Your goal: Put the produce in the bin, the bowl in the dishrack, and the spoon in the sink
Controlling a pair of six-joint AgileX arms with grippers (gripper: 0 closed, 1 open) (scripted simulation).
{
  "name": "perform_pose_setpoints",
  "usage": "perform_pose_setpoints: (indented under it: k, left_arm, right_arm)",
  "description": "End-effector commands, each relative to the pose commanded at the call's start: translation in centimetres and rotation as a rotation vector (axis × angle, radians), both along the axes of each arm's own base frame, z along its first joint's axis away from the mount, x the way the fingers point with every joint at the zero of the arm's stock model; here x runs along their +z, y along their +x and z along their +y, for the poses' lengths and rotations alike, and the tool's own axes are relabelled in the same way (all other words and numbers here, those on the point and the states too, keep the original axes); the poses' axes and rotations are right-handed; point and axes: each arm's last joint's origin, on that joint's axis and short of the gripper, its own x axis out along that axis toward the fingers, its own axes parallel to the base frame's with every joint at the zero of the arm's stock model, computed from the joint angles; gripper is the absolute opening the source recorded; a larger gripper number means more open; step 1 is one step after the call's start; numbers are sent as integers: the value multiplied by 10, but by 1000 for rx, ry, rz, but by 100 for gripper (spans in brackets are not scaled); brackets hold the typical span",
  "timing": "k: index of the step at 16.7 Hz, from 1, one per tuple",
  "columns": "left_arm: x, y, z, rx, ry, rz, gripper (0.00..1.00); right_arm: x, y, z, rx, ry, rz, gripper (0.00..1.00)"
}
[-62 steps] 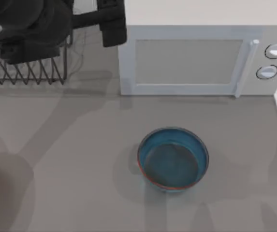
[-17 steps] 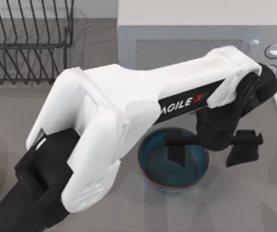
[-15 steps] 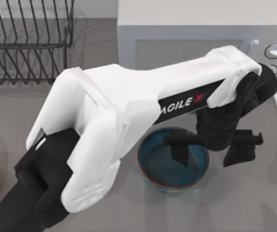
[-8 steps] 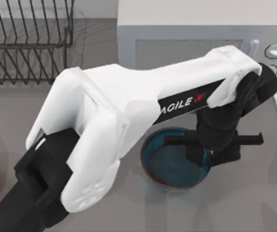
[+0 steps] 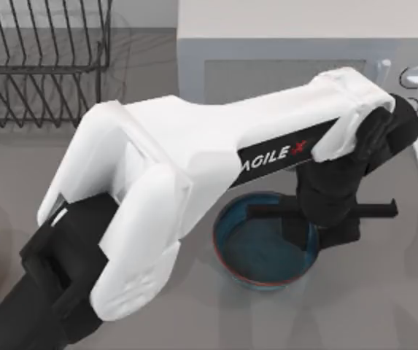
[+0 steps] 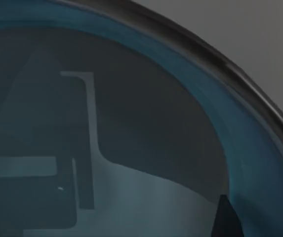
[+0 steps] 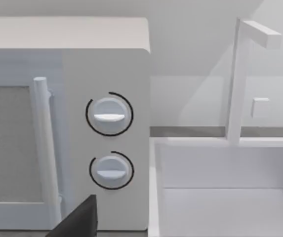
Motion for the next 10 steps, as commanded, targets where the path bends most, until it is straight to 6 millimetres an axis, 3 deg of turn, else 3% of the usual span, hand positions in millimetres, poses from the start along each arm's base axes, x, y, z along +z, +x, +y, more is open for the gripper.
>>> perform_pose_setpoints:
  k: [5,10]
  left_arm:
    - [6,0,-1,-4,1,0,0]
    - [38,3,-8,-5,-4,-3,0]
  right_arm:
    - [0,0,0,0,0,0,100]
    - [0,0,0,0,0,0,100]
